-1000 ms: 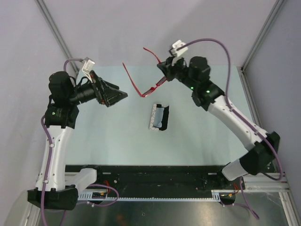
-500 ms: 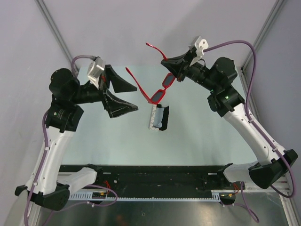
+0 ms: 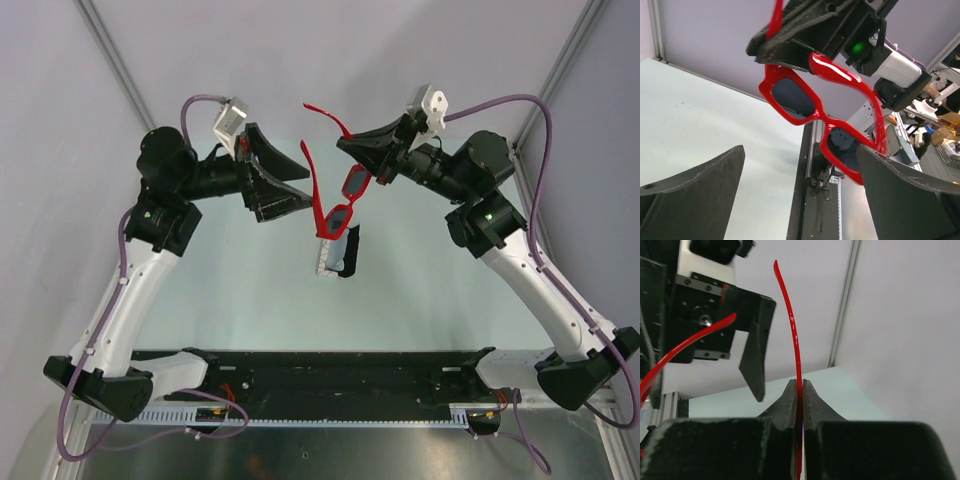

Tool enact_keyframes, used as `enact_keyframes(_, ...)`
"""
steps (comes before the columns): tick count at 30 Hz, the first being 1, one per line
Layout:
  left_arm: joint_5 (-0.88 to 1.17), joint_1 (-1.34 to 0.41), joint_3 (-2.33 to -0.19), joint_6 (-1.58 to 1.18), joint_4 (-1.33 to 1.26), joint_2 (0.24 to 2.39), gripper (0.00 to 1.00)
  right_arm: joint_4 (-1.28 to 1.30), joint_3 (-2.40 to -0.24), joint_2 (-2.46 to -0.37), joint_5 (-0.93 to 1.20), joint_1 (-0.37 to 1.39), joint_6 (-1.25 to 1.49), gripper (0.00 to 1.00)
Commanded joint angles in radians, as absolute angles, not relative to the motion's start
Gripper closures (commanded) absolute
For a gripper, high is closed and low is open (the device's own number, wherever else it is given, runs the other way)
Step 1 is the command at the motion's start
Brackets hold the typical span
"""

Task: Organize the sunglasses

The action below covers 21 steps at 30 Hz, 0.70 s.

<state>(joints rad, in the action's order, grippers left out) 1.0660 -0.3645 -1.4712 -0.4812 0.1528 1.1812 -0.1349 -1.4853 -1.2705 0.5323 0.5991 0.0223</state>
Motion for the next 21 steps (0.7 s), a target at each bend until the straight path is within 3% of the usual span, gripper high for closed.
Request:
enact_keyframes(1, 1.043, -0.388, -1.473, -0.554, 0.060, 1.173, 0.00, -0.186, -1.491, -1.236, 0.532, 0.641, 0.003, 1.00)
enact_keyframes(10, 1.049, -0.422, -1.445, -0.586, 0.023, 1.187, 0.00, -0.166, -1.485, -1.223, 0.456, 0.703, -0.055, 1.00)
enact_keyframes(17, 1.006, -0.333, -1.353, -0.511, 0.025, 1.097, 0.00, -0.167, -1.480, -1.201, 0.408, 0.692, -0.090, 1.00)
enact_keyframes(21, 1.092, -0.304, -1.353, -0.531, 0.023, 1.095, 0.00, -0.161, -1.480, -1.200, 0.413, 0.681, -0.092, 1.00)
